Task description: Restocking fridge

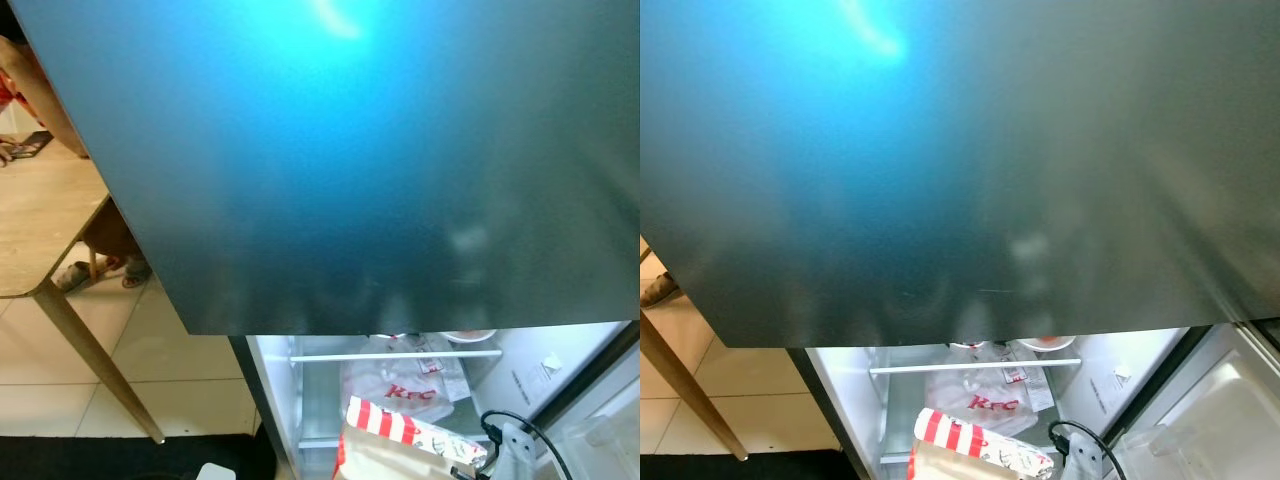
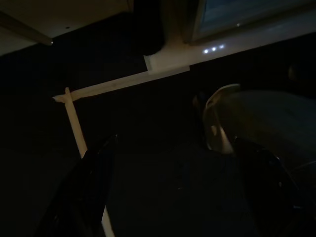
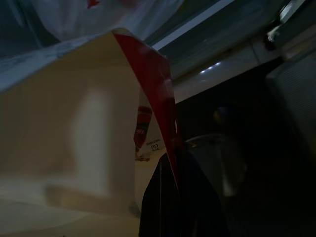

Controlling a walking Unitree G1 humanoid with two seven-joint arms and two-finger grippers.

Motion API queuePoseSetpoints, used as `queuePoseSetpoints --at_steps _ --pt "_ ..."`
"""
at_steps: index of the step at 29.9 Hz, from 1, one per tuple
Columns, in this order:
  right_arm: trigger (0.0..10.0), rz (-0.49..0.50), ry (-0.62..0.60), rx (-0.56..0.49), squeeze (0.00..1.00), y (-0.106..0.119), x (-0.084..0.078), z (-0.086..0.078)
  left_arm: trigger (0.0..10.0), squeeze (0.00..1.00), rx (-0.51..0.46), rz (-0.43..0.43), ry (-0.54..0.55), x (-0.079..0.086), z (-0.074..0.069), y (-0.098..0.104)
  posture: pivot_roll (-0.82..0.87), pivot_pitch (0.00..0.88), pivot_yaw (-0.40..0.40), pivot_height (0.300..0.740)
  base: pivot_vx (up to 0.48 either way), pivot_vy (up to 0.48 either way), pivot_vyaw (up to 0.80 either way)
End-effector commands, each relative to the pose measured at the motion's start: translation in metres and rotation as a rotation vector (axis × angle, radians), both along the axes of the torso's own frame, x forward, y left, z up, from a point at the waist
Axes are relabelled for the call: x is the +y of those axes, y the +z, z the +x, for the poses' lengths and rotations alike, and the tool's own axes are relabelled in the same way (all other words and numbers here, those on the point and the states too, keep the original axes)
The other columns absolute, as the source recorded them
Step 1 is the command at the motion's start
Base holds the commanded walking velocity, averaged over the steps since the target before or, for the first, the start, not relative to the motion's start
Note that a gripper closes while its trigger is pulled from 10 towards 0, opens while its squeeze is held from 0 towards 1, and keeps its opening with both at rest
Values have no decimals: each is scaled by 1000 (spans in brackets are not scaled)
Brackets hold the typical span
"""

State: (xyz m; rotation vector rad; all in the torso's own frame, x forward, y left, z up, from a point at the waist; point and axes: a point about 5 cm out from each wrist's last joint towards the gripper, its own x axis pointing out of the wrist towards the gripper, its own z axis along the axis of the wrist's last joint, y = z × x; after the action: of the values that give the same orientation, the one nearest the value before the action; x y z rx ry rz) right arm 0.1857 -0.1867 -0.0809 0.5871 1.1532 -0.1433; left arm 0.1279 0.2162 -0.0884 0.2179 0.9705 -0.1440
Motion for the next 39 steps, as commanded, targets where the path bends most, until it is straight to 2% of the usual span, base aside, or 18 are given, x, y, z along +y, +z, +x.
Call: queuePoseSetpoints --at_steps 1,6,8,10,13,16,18,21,25,28,30,31,39 --pt "0 13 -4 -46 0 5 3 10 10000 0 11 21 -24 0 -6 -4 7 69 5 740 0 0 0" --pt "0 22 -5 -82 0 8 5 17 10000 0 10 26 -12 2 -7 -5 7 69 5 740 0 0 0" --pt "0 45 -72 -128 0 15 9 29 10000 0 20 43 3 3 -5 -7 4 61 9 740 0 0 0" --pt "0 51 -91 -138 0 16 10 33 10000 0 23 47 4 2 -3 -7 1 51 15 740 0 0 0" --pt "0 59 -111 -151 0 20 14 39 10000 0 6 46 -9 -6 10 -6 -2 42 20 740 0 0 0" --pt "0 63 -91 -146 0 21 16 41 10000 0 -8 36 -24 -12 19 -4 -2 42 20 740 0 0 0" --pt "0 27 -17 -138 0 20 18 39 10000 0 -24 50 -74 -17 24 -3 -6 36 25 740 0 0 0" --pt "0 -17 66 -127 0 17 19 35 10000 0 -21 27 -109 -26 23 -5 -7 29 27 740 0 0 0" --pt "0 -3 63 -138 0 17 22 35 10000 0 -21 8 -123 -34 22 -6 -7 25 29 740 0 0 0" --pt "3843 16 56 -147 0 18 25 37 10000 0 -13 8 -134 -41 19 -8 -10 22 32 740 0 0 0" --pt "3843 21 54 -149 0 18 25 37 10000 0 -10 8 -132 -41 18 -8 -10 22 32 740 0 0 0" --pt "10000 25 55 -150 0 19 26 38 10000 0 -7 5 -121 -42 17 -9 -12 22 32 740 0 0 0" --pt "10000 -11 94 -129 0 16 21 33 10000 0 6 23 -98 -43 15 -11 -10 23 29 740 0 0 0"
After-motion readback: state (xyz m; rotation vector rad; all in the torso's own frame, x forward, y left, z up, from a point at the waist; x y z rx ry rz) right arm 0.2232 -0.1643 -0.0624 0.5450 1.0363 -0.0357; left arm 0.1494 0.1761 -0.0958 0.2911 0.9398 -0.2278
